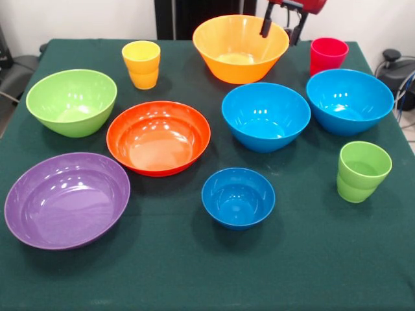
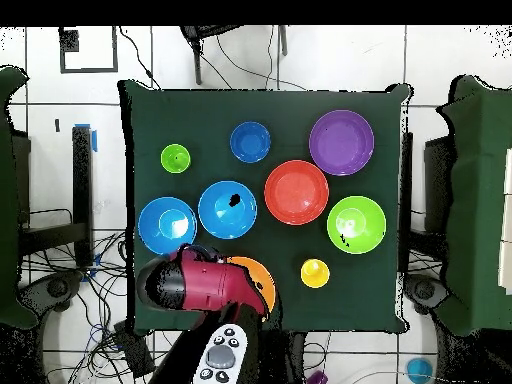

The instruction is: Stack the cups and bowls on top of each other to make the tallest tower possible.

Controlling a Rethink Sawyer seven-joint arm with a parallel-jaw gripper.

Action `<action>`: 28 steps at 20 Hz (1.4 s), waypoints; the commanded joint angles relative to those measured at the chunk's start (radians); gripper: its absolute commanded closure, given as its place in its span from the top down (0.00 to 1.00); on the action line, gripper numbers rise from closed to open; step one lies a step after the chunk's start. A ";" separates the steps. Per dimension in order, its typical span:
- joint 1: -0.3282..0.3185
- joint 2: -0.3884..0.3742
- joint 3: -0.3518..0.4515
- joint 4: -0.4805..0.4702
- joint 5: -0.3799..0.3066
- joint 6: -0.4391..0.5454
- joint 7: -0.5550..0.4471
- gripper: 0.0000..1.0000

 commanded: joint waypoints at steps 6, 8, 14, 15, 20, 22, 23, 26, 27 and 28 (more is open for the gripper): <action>-0.011 0.092 0.079 0.073 -0.049 -0.082 0.114 1.00; -0.015 0.101 0.081 0.072 -0.049 -0.092 0.114 1.00; -0.020 0.133 0.090 0.069 -0.044 -0.133 0.125 1.00; -0.022 0.135 0.091 0.069 -0.043 -0.137 0.125 1.00; -0.029 0.144 0.096 0.070 -0.039 -0.151 0.122 1.00; -0.043 0.154 0.115 0.077 -0.036 -0.172 0.123 1.00; -0.049 0.159 0.125 0.081 -0.035 -0.184 0.125 1.00; -0.071 0.174 0.166 0.074 -0.034 -0.215 0.121 1.00; -0.078 0.177 0.177 0.069 -0.033 -0.218 0.119 1.00; -0.084 0.180 0.186 0.065 -0.034 -0.225 0.118 1.00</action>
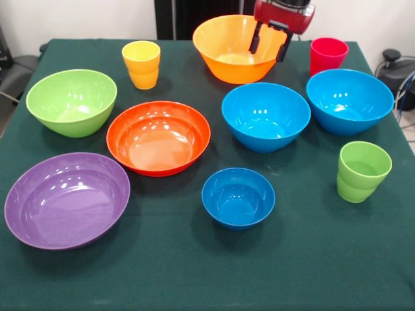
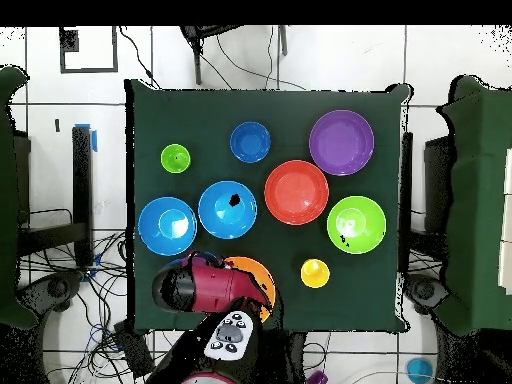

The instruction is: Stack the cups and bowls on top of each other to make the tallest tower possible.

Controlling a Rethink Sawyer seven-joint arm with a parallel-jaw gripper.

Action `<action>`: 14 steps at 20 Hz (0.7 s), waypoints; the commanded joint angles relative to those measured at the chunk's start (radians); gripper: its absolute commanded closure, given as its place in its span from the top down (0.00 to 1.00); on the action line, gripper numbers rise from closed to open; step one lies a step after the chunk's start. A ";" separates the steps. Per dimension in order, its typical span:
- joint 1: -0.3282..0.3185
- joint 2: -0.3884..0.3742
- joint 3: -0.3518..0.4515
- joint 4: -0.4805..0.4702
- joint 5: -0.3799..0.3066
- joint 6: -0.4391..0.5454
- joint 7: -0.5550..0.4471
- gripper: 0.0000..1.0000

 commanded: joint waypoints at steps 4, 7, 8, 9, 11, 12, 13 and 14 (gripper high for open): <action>-0.047 0.077 0.170 0.025 -0.026 -0.105 0.131 1.00; -0.041 0.077 0.165 0.023 -0.022 -0.100 0.133 1.00; -0.036 0.078 0.161 0.024 -0.021 -0.101 0.135 1.00; -0.032 0.080 0.157 0.022 -0.020 -0.100 0.135 1.00; -0.024 0.087 0.148 0.015 -0.017 -0.097 0.137 1.00; -0.021 0.090 0.144 0.010 -0.015 -0.094 0.137 1.00; -0.019 0.093 0.142 0.008 -0.014 -0.095 0.138 1.00; -0.016 0.095 0.139 0.006 -0.013 -0.097 0.140 1.00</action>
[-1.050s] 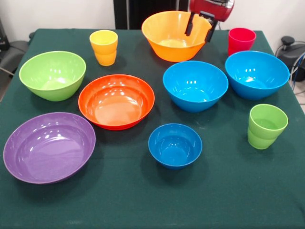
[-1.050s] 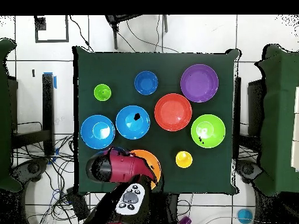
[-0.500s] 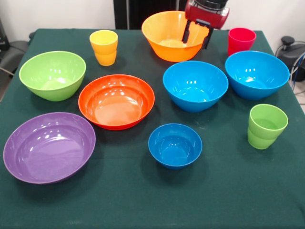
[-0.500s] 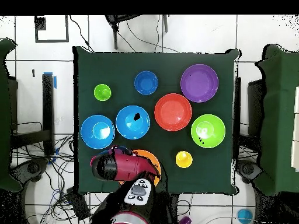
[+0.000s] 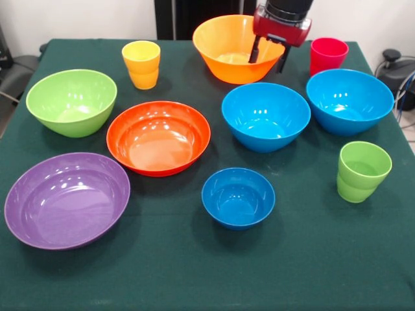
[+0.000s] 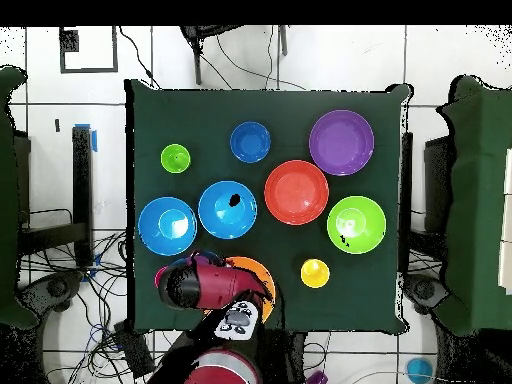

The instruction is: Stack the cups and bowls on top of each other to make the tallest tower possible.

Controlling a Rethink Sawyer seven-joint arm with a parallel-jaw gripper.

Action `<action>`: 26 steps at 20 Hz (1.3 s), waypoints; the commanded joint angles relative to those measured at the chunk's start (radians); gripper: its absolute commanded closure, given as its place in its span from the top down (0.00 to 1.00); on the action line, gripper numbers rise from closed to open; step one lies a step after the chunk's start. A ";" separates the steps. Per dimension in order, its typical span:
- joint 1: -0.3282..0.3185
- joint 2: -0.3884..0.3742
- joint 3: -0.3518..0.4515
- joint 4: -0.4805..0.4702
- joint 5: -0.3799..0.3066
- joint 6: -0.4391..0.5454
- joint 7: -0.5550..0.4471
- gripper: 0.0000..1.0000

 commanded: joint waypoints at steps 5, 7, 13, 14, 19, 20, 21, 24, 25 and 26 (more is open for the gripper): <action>0.023 0.031 0.092 0.008 -0.010 -0.023 0.140 1.00; 0.026 0.030 0.091 0.010 -0.009 -0.023 0.141 1.00; 0.014 0.038 0.100 0.016 -0.020 -0.052 0.139 1.00; 0.006 0.039 0.105 0.021 -0.026 -0.073 0.140 1.00; -0.002 0.038 0.107 0.020 -0.030 -0.058 0.129 1.00; -0.003 0.034 0.109 0.024 -0.032 -0.056 0.128 1.00; -0.005 0.033 0.110 0.025 -0.034 -0.057 0.127 1.00; -0.002 0.034 0.107 0.020 -0.031 -0.053 0.127 1.00; -0.002 0.034 0.108 0.018 -0.031 -0.051 0.126 1.00; -0.003 0.035 0.108 0.018 -0.031 -0.051 0.126 1.00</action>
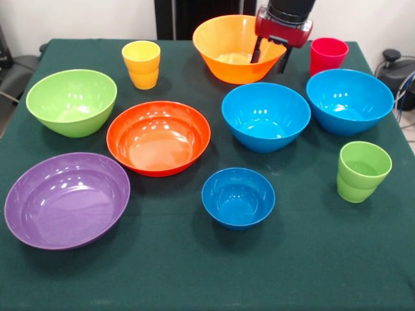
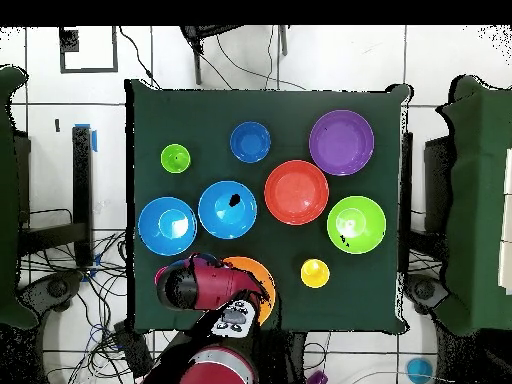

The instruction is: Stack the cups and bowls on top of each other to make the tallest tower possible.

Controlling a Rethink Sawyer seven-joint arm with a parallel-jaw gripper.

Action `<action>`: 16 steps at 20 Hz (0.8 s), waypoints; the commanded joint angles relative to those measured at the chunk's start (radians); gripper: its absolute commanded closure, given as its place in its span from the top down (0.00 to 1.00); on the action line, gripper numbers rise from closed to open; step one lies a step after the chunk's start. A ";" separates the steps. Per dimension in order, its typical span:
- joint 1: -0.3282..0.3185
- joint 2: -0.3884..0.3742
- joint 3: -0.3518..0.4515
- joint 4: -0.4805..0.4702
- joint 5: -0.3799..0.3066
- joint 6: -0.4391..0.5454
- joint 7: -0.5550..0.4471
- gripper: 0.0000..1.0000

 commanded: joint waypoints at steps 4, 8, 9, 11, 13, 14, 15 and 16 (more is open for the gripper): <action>-0.014 0.021 0.106 0.014 -0.032 -0.044 0.121 1.00; -0.010 0.026 0.102 0.011 -0.031 -0.047 0.123 1.00; -0.010 0.027 0.101 0.010 -0.031 -0.047 0.123 1.00; -0.010 0.027 0.101 0.010 -0.031 -0.045 0.123 1.00; -0.011 0.027 0.100 0.005 -0.032 -0.040 0.119 1.00; -0.011 0.027 0.101 0.004 -0.031 -0.038 0.117 1.00; -0.011 0.026 0.101 0.002 -0.032 -0.036 0.116 1.00; -0.011 0.025 0.101 0.003 -0.032 -0.034 0.116 1.00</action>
